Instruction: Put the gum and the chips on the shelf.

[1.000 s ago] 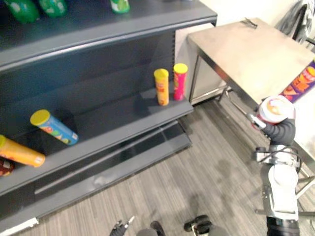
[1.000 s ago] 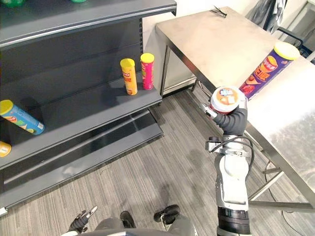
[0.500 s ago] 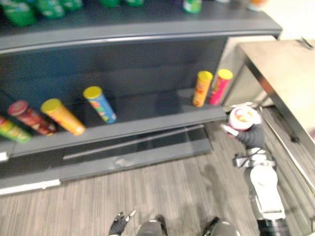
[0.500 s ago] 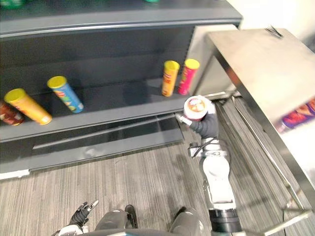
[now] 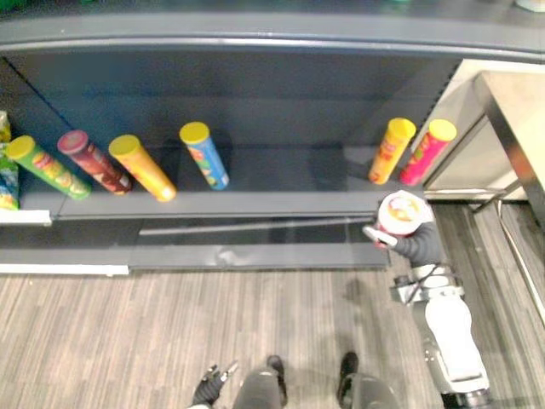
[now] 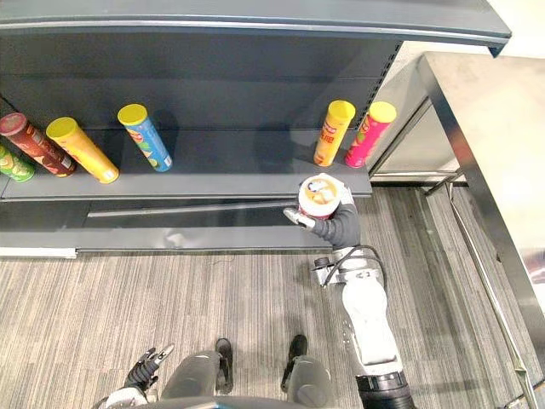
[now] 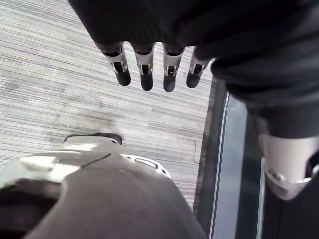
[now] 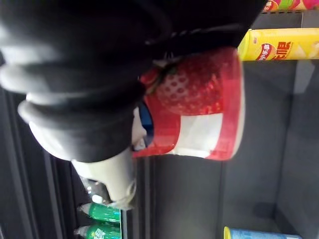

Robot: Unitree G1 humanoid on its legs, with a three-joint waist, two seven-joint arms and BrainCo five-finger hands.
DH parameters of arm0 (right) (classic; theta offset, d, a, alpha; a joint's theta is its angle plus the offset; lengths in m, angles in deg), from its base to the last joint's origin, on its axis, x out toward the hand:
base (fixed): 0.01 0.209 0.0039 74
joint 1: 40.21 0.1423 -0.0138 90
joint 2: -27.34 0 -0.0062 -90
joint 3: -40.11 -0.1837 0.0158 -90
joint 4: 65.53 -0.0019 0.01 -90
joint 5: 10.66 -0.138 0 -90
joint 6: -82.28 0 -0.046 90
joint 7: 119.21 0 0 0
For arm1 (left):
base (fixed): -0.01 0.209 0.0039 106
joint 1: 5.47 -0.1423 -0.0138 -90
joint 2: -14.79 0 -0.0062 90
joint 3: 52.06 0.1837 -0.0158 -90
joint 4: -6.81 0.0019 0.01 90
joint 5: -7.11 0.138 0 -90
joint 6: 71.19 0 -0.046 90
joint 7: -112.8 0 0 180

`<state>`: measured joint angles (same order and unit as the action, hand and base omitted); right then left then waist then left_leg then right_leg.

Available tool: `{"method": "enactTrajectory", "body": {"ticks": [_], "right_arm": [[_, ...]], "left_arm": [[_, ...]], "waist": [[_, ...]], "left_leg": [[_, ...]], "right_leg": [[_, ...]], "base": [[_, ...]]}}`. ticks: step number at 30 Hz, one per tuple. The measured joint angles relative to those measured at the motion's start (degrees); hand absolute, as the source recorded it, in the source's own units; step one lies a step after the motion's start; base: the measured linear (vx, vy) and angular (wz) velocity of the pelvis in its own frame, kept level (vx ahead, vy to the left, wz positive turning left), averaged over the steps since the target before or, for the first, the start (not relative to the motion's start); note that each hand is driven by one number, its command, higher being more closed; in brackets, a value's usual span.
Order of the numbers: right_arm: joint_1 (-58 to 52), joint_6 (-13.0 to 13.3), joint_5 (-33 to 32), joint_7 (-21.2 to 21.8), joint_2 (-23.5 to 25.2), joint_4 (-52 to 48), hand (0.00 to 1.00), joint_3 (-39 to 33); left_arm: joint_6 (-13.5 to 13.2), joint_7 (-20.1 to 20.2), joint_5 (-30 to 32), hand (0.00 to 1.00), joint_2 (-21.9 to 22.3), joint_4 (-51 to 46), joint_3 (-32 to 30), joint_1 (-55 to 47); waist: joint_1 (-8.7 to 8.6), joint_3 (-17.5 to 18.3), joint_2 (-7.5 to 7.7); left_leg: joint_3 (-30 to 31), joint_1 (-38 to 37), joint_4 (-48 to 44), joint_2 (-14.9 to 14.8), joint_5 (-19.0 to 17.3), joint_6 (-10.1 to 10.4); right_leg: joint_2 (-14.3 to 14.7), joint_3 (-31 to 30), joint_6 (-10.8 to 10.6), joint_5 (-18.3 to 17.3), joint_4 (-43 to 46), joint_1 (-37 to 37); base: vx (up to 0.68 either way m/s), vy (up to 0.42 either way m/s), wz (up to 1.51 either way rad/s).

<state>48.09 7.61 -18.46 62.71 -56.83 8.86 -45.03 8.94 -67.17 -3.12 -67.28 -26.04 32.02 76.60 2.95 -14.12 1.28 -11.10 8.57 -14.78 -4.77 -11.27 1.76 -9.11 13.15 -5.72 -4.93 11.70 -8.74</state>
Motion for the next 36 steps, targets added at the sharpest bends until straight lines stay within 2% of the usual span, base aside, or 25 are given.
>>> {"method": "enactTrajectory", "body": {"ticks": [5,8,11,12,13,15,17,19,20,21,22,23,24,25,27,29,32,36], "right_arm": [[-1.2,-0.1,0.0,0.2,0.1,0.1,1.00,0.1],[-2.2,-0.1,0.0,0.3,0.3,0.3,1.00,0.1],[-4.5,0.0,0.0,0.6,0.9,0.7,1.00,0.3],[-5.4,-0.1,0.0,0.7,1.0,0.8,1.00,0.3],[-6.0,-0.1,-0.2,0.8,0.9,0.8,1.00,0.3],[-6.3,-0.1,-1.3,1.0,1.0,0.7,1.00,0.3],[-6.3,0.0,-1.7,1.0,1.3,0.7,1.00,0.2],[-6.0,0.0,-1.7,0.9,1.6,0.8,1.00,0.3],[-5.8,0.0,-1.7,0.7,1.6,0.8,1.00,0.6],[-5.6,0.0,-1.7,0.6,1.6,0.8,1.00,0.7],[-5.5,0.0,-1.7,0.6,1.4,0.8,1.00,0.7],[-5.1,0.0,-1.7,0.4,0.9,0.8,1.00,0.7],[-4.8,0.0,-1.7,0.2,1.5,1.4,1.00,0.8],[-4.8,0.0,-1.7,0.2,1.9,1.3,1.00,1.1],[-4.3,0.0,-1.7,0.1,2.1,1.1,1.00,0.9],[-4.1,-0.1,-1.6,0.1,2.1,1.1,1.00,0.6],[-3.4,-0.2,-1.1,0.1,2.1,1.3,1.00,0.8],[-1.5,-0.3,-0.9,-0.4,2.2,3.1,1.00,1.8]], "left_arm": [[0.1,0.0,0.3,0.00,-0.3,1.9,0.1,1.2],[0.0,-0.1,0.3,0.00,-1.1,2.0,1.2,1.6],[0.0,-0.1,0.3,0.00,-1.0,1.6,1.2,1.5],[0.0,0.2,0.0,0.00,-1.1,1.3,1.1,1.7],[0.0,0.3,-0.5,0.00,-1.2,0.6,1.2,1.5],[0.0,0.4,-0.9,0.00,-1.3,-0.1,1.5,1.3],[-0.1,0.5,-0.9,0.00,-2.0,-0.4,1.8,1.8],[-0.2,0.4,-0.8,0.00,-2.1,-0.7,3.0,1.6],[-0.2,0.4,-0.8,0.00,-2.3,-0.7,4.0,1.5],[-0.2,0.4,-0.8,0.00,-2.3,-0.7,4.1,1.5],[-0.2,0.3,-0.7,0.00,-2.2,-0.7,4.5,1.0],[-0.5,0.2,0.0,0.00,-1.8,-0.7,4.6,0.6],[-0.7,0.1,0.4,0.00,-2.0,-0.5,4.4,0.8],[-0.8,0.0,0.7,0.00,-2.7,-0.5,4.5,0.8],[-0.7,-0.3,2.0,0.00,-3.3,-0.1,5.2,1.7],[-0.7,-0.5,2.5,0.00,-3.3,-0.1,5.7,2.0],[-0.7,-1.2,2.6,0.00,-3.1,0.0,6.1,1.9],[-0.7,-1.5,2.6,0.00,-2.9,0.1,6.3,1.8]], "waist": [[-0.76,-0.1,0.10],[-1.19,-0.3,0.74],[-1.23,-0.3,0.71],[-1.40,-0.5,0.78],[-1.20,-0.6,0.62],[-1.15,-0.8,0.59],[-1.41,-1.4,1.31],[-1.12,-1.6,1.08],[-1.18,-1.6,1.06],[-1.22,-1.3,0.48],[-1.27,-1.2,0.30],[-1.17,-0.9,-0.58],[-1.05,-1.1,0.69],[-1.14,-0.5,1.71],[-1.60,-0.3,2.47],[-1.38,-0.3,2.48],[-1.15,0.0,2.20],[-1.28,0.1,2.15]], "left_leg": [[0.7,-1.8,2.7,0.3,1.4,0.4],[0.9,-2.8,1.8,0.6,0.8,1.0],[0.9,-0.8,-6.5,-2.0,-2.4,1.6],[0.9,2.4,-14.1,-3.5,-2.5,1.1],[0.9,4.1,-19.2,-5.1,-2.3,0.9],[1.0,4.9,-22.0,-6.2,-1.5,0.4],[0.6,7.5,-25.3,-6.6,0.7,-0.1],[0.9,8.5,-19.0,-7.1,-0.6,0.9],[0.9,8.3,-11.7,-7.2,0.4,1.5],[0.8,8.1,-8.8,-7.1,1.6,1.7],[0.8,7.7,-4.8,-6.8,3.8,2.1],[0.9,6.3,-1.3,-6.8,8.4,3.6],[0.1,5.7,-1.7,-6.3,8.5,4.0],[-1.0,5.3,-1.3,-5.3,7.9,3.3],[-2.5,5.0,-1.3,-3.6,6.9,1.8],[-4.2,3.9,-0.9,-2.0,6.1,0.6],[-7.4,0.5,2.1,-0.2,5.1,-0.8],[-10.5,-5.4,6.6,1.3,4.5,-1.7]], "right_leg": [[-0.1,0.5,1.1,-1.2,1.9,-0.3],[-1.1,0.3,1.2,-5.0,7.1,-1.1],[0.1,0.8,2.1,-8.7,10.2,-0.5],[0.5,2.1,3.1,-9.8,11.0,0.2],[1.3,2.2,3.3,-10.4,11.9,0.9],[1.6,2.4,3.9,-11.5,12.7,1.8],[0.9,2.5,4.5,-12.3,11.7,2.9],[0.7,1.9,4.6,-12.3,11.0,3.0],[0.5,1.4,4.4,-12.2,10.5,3.1],[0.4,0.9,4.0,-12.3,10.5,3.1],[0.4,0.2,2.9,-12.0,10.5,3.0],[0.9,-1.1,1.8,-12.3,10.7,3.2],[0.0,-2.7,1.0,-12.2,10.6,3.2],[-0.9,-3.1,0.1,-11.7,9.5,3.3],[-2.6,-3.6,-1.8,-9.9,6.2,4.7],[-4.1,-4.7,-2.9,-7.4,3.2,6.1],[-5.3,-7.8,-3.0,-2.8,3.3,5.6],[-7.3,-8.5,-1.0,1.3,13.9,0.7]], "base": [[0.05,-0.037,0.09],[0.04,-0.060,0.09],[0.04,-0.116,0.08],[0.04,-0.146,0.11],[0.03,-0.119,0.07],[0.05,-0.093,0.06],[0.06,-0.078,0.18],[0.07,-0.009,-0.12],[0.11,0.074,-0.29],[0.17,0.145,-0.37],[0.20,0.191,-0.45],[0.21,0.212,-0.59],[0.24,0.215,-0.54],[0.21,0.167,-0.30],[0.24,0.225,-0.14],[0.19,0.250,-0.28],[0.14,0.255,-0.45],[0.09,0.230,-0.39]]}}
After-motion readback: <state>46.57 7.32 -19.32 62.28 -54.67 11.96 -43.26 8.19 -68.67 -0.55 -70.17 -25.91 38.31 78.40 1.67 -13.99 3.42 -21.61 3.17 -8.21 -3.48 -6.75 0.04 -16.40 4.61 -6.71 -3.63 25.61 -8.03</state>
